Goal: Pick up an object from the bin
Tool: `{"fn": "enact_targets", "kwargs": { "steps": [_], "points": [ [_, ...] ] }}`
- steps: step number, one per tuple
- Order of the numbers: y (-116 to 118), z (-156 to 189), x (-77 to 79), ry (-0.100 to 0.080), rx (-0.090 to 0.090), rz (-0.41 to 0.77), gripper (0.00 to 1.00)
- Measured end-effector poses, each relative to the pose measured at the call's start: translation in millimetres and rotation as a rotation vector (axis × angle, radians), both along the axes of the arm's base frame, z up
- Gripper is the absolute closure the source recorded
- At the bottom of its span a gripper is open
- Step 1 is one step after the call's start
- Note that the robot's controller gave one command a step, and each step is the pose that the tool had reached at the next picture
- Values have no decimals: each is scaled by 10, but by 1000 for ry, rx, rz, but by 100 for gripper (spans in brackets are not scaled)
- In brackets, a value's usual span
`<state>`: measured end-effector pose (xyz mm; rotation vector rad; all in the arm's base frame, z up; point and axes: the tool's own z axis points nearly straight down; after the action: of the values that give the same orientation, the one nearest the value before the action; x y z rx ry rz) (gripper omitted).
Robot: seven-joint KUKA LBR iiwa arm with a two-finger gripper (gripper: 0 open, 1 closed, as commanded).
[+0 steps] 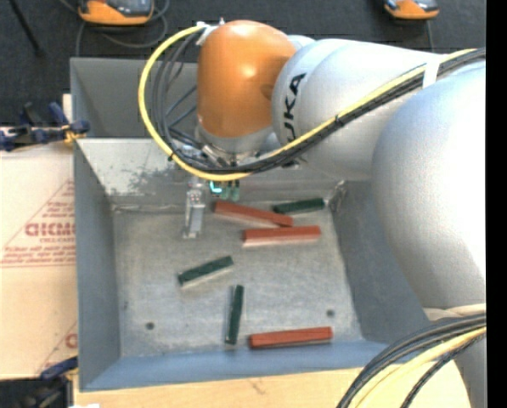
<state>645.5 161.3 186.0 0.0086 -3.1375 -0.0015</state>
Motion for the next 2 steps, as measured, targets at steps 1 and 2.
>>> {"fn": "enact_targets", "kwargs": {
  "steps": [1, 2],
  "points": [
    [-384, -1144, -317, -8, 2, 201, 0],
    [-401, -832, -564, -8, 2, 207, 0]
  ]
}}
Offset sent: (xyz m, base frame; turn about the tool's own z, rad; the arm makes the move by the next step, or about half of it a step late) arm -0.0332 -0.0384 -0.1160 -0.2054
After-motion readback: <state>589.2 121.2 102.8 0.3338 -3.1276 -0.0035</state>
